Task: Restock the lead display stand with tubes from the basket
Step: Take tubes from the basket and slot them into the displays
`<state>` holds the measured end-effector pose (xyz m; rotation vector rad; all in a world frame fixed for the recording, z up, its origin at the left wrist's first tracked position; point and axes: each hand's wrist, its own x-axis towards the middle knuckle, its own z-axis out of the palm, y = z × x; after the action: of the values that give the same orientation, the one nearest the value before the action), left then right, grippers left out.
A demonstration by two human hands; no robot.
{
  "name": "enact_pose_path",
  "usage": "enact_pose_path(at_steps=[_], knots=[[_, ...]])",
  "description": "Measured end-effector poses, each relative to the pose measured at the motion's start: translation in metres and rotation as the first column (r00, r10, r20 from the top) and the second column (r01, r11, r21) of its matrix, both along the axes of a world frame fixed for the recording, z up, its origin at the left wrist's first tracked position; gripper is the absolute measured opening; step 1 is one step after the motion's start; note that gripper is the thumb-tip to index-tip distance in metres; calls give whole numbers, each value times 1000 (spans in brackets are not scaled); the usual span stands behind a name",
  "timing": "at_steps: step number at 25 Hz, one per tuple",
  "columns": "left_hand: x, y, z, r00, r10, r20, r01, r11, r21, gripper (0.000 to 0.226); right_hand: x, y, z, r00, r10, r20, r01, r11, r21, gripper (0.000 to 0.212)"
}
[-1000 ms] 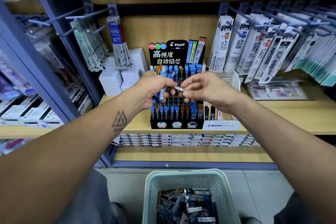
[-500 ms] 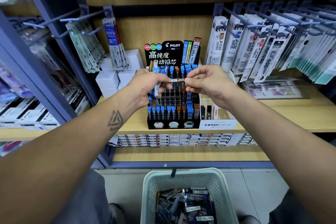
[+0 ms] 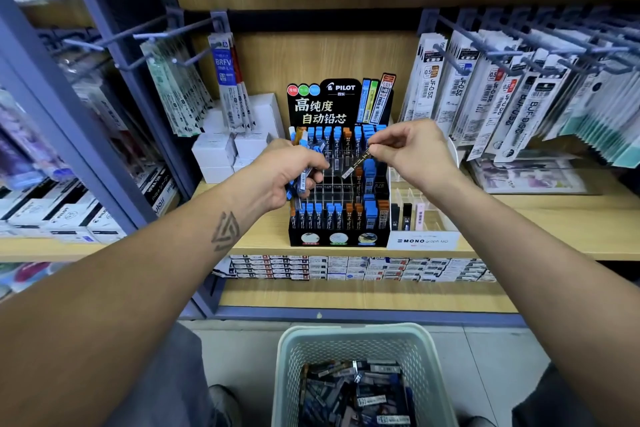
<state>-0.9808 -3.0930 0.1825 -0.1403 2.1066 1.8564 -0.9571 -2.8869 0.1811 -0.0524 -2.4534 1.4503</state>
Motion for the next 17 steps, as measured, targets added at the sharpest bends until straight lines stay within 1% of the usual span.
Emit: enact_pose_path(at_steps=[2,4,7,10,14,17], knots=[[0,-1,1,1000,-4,6,4,1000,-1,12,-4,-4,-1,999,13,-43,-6,987,160,12],[-1,-1,4,1000,-5,4,5,1000,-2,13,-7,-7,-2,997,38,-65,-16,947,321,11],[-3,-1,5,1000,-5,-5,5,1000,-6,13,-12,-14,-1,994,66,-85,-18,878,478,9],[-5,-1,6,1000,-10,-20,10,1000,-12,13,-14,-24,4,992,87,-86,-26,838,545,11],[-6,1,8,1000,-17,-22,17,1000,-11,15,-18,-20,20,997,76,-21,-56,868,494,12],[-7,1,7,1000,-13,-20,13,1000,-12,20,-19,-16,19,997,80,21,-78,840,538,18]])
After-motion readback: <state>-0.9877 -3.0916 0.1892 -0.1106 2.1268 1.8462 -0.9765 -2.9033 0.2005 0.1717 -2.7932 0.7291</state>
